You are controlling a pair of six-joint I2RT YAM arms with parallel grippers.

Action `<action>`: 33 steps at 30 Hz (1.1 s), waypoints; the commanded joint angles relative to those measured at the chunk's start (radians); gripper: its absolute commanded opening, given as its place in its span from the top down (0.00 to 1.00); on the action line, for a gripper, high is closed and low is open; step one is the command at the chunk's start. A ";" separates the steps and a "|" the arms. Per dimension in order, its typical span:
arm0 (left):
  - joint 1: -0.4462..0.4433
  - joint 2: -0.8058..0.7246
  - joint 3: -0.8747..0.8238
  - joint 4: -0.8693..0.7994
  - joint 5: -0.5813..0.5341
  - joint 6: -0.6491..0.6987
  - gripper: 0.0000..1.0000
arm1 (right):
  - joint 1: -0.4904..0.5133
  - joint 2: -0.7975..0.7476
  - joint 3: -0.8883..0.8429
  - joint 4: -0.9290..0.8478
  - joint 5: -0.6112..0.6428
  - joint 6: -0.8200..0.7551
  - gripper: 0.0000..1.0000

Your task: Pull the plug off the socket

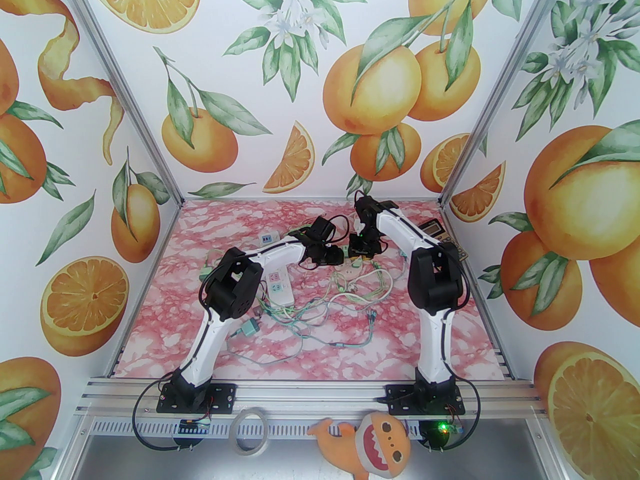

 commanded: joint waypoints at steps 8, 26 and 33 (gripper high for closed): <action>0.001 0.080 -0.007 -0.168 -0.032 0.023 0.66 | 0.152 0.000 0.062 -0.059 0.233 -0.035 0.73; -0.002 0.083 -0.016 -0.176 -0.037 0.025 0.66 | -0.032 -0.092 -0.025 0.053 -0.084 0.045 0.73; -0.003 0.084 -0.017 -0.169 -0.033 0.023 0.66 | -0.041 -0.096 -0.020 0.037 -0.071 0.034 0.72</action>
